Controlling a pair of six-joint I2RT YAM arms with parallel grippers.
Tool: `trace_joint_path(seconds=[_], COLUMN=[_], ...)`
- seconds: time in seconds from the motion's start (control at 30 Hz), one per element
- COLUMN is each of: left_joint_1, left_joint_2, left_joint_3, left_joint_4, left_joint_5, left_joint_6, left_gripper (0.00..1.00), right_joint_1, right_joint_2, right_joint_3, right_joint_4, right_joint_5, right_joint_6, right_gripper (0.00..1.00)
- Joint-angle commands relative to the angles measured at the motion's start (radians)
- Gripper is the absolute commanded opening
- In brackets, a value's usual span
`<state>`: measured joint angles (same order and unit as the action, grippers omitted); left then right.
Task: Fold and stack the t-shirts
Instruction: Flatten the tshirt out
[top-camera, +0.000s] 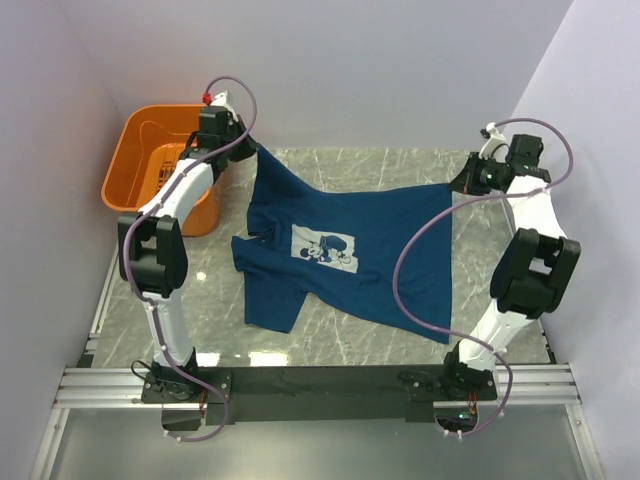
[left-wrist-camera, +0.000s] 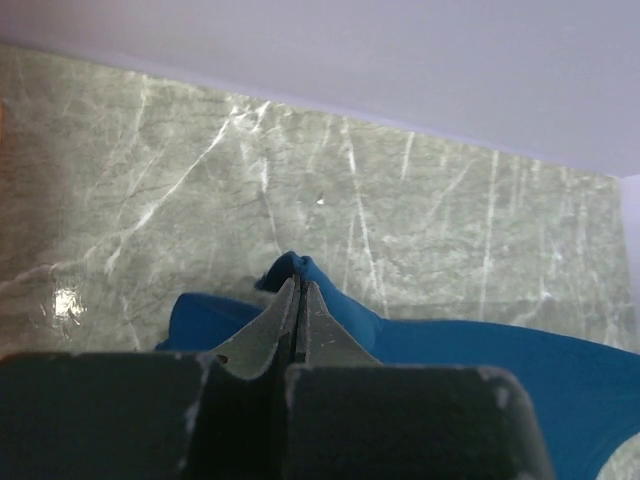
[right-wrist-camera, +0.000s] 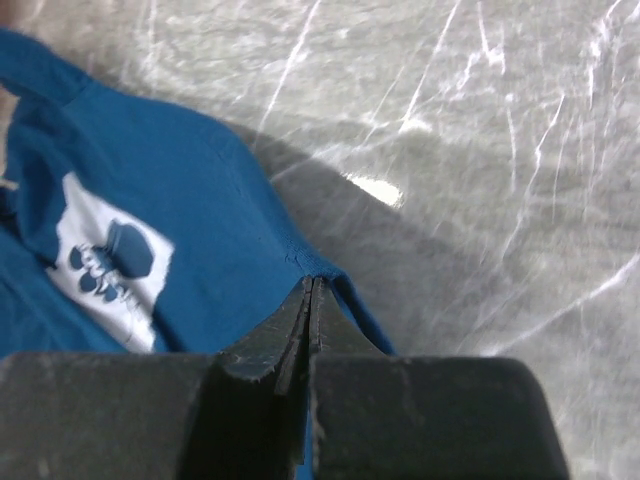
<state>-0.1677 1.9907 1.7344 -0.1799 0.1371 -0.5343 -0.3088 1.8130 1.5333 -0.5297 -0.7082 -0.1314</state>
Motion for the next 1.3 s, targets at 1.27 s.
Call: trace_joint_path(seconds=[1.27], left_joint_1=[-0.010], left_joint_2=[-0.923], left_joint_3=[0.290], left_joint_4=[0.082], left_joint_5=[-0.122], left_joint_6=[0.022], left_gripper=[0.01], right_joint_1=[-0.694], right_joint_2=[-0.787], right_joint_3=[0.453], right_joint_4=[0.672], right_joint_5=[-0.628], right_joint_6=[1.003], right_gripper=[0.00])
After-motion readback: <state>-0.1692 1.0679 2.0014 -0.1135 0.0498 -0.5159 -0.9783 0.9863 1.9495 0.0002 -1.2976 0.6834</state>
